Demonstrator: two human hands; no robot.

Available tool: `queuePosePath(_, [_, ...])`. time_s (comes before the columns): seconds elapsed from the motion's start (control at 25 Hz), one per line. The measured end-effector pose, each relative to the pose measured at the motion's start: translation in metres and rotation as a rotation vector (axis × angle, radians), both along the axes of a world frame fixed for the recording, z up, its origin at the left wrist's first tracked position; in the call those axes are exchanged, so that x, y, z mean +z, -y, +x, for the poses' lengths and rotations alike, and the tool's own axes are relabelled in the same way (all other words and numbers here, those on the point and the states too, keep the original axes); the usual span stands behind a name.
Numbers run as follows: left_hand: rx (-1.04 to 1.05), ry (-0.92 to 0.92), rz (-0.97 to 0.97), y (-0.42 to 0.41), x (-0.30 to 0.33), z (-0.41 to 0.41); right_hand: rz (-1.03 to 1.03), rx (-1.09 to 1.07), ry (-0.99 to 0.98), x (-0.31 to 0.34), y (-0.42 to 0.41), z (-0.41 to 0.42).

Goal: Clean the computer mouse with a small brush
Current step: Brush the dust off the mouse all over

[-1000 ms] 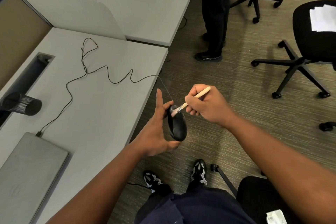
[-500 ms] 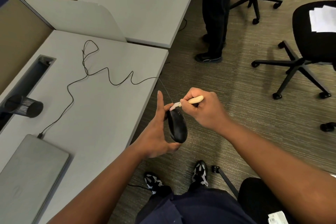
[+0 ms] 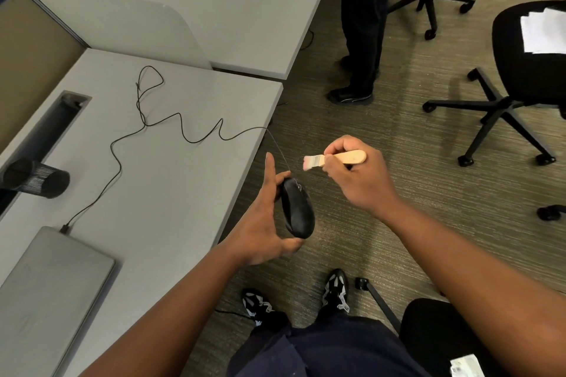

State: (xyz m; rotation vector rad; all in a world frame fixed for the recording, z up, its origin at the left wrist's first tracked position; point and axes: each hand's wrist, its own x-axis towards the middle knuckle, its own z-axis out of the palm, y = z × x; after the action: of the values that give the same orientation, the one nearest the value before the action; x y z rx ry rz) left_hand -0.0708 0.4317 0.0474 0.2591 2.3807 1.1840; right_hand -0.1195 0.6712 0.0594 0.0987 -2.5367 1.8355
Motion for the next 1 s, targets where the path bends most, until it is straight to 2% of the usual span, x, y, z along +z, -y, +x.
queuePosePath(0.24, [0.0, 0.015, 0.009, 0.0, -0.001, -0.001, -0.1, 0.022, 0.067, 0.007, 0.003, 0.004])
queuePosePath(0.44, [-0.018, 0.023, 0.015, -0.001, -0.001, 0.0, 0.017, 0.153, 0.019, 0.013, 0.008, 0.007])
queuePosePath(0.64, [-0.034, 0.063, 0.016, -0.002, -0.001, 0.003, 0.121, 0.182, -0.068, 0.012, 0.014, 0.012])
queuePosePath(0.84, [-0.044, 0.061, 0.031, -0.003, -0.001, 0.004, 0.15, 0.135, -0.146, 0.008, 0.018, 0.017])
queuePosePath(1.0, [-0.052, 0.064, 0.031, -0.004, -0.001, 0.005, 0.085, 0.101, -0.167, 0.005, 0.02, 0.02])
